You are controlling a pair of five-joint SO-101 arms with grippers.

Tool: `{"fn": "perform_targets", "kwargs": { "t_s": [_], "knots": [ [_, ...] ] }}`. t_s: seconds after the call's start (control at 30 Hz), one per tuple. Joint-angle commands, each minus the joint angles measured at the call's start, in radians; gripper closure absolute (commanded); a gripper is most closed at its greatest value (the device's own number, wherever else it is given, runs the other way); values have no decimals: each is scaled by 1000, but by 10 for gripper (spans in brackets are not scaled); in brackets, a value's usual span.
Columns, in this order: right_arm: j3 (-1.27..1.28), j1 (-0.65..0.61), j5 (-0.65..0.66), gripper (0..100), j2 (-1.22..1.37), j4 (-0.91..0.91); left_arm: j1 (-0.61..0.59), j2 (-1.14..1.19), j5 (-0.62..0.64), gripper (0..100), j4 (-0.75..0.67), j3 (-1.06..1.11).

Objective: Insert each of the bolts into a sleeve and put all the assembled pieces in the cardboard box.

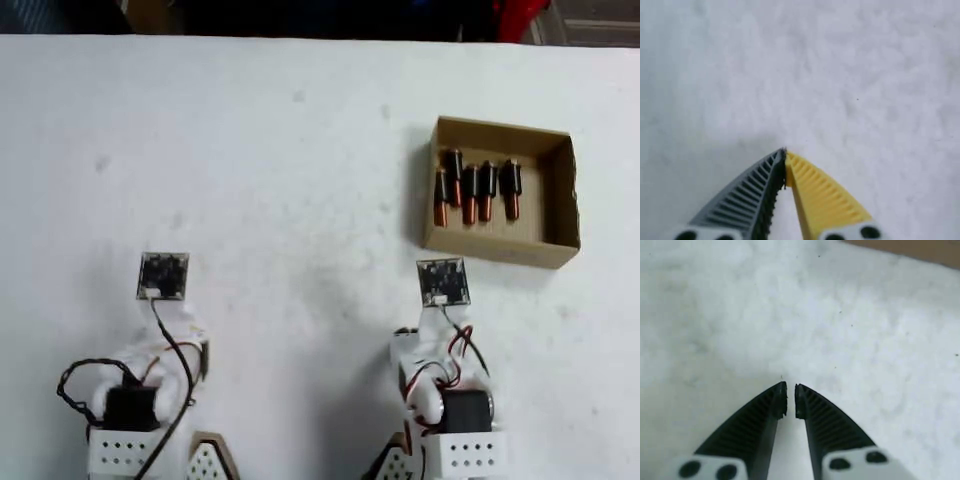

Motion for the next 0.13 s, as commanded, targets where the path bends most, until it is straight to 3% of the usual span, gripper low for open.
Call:
{"fn": "perform_targets", "kwargs": {
  "t_s": [0.0, 0.1],
  "knots": [
    [9, -8, -8, 981, -4, 5, 10, -4, 15, 976, -26, -2],
    [9, -8, -8, 981, -4, 5, 10, -4, 15, 976, -26, -2]
  ]
}}
